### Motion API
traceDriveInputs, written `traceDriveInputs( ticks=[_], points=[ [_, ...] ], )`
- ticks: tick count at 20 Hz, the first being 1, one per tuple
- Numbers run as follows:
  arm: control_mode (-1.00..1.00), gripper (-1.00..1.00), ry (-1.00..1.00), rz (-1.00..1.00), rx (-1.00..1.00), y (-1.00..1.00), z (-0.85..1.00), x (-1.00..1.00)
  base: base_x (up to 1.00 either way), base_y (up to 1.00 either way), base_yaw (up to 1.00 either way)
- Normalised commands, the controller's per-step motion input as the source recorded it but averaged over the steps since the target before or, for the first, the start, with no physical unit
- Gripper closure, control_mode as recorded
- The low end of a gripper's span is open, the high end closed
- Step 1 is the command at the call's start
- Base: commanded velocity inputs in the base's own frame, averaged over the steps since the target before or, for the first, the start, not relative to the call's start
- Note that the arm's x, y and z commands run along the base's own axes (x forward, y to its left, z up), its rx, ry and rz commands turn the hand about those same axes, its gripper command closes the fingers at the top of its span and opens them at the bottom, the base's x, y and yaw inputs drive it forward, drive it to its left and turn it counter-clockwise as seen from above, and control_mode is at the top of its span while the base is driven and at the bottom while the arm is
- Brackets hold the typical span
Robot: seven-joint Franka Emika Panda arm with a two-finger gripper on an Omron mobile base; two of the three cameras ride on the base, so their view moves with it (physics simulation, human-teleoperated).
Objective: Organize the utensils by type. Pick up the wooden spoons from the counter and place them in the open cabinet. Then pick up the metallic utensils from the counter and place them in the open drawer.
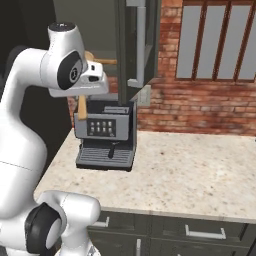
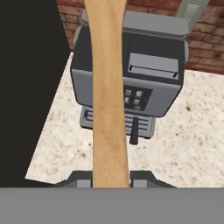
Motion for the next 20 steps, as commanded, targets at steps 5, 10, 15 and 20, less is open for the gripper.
traceDriveInputs(
  ticks=[5,10,15,20],
  points=[
    [-1.00,1.00,0.00,0.03,0.00,0.00,0.00,0.45,0.00,0.00,0.00],
    [-1.00,1.00,0.01,0.02,0.00,0.00,0.06,0.50,0.00,0.00,0.00],
    [-1.00,1.00,0.00,0.02,0.00,0.00,0.02,0.55,0.00,0.00,0.00],
    [-1.00,1.00,0.06,0.03,0.00,0.00,0.11,0.48,0.00,0.00,0.00]
  ],
)
